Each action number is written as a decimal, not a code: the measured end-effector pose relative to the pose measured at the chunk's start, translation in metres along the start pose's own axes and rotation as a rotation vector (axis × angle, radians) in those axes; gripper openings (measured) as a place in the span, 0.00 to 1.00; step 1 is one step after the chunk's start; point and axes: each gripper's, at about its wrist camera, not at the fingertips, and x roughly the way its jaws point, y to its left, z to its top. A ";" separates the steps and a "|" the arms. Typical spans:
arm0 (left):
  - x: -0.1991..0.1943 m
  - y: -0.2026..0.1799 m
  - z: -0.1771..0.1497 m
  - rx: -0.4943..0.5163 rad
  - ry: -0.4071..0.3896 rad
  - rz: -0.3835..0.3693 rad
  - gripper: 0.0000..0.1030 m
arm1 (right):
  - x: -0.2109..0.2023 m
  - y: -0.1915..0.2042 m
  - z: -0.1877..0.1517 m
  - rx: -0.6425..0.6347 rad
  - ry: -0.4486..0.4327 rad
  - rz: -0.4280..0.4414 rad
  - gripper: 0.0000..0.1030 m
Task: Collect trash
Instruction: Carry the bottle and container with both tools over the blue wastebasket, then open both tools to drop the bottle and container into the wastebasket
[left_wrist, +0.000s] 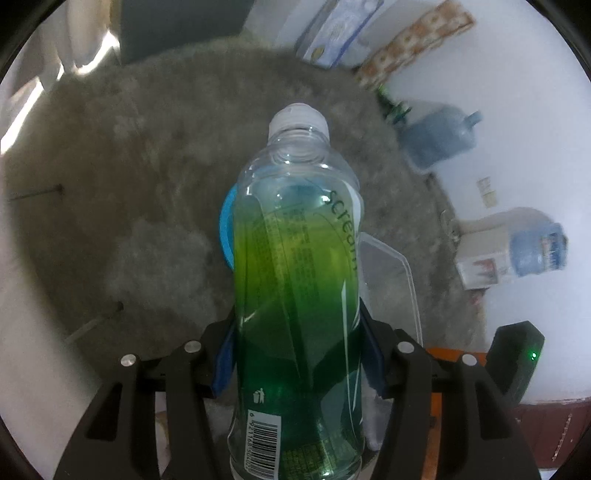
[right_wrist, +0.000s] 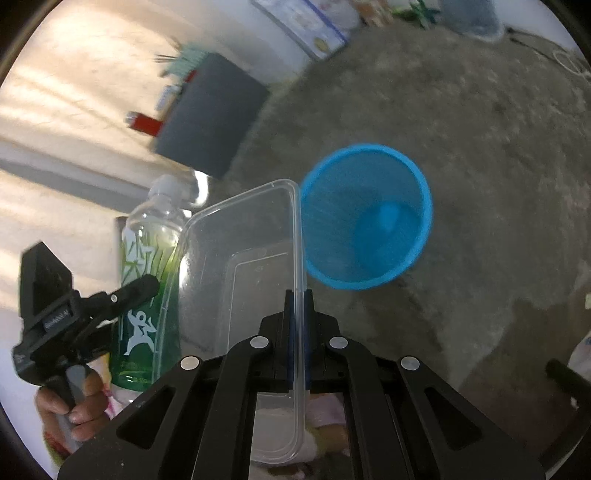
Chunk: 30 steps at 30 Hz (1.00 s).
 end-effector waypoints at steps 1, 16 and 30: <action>0.014 0.001 0.004 -0.006 0.019 0.015 0.53 | 0.004 -0.007 0.004 0.008 0.010 -0.008 0.02; 0.151 0.014 0.062 -0.094 0.151 0.171 0.54 | 0.080 -0.055 0.050 0.064 0.066 -0.191 0.03; 0.097 -0.008 0.057 -0.095 0.039 0.068 0.69 | 0.078 -0.039 0.049 -0.034 -0.007 -0.246 0.35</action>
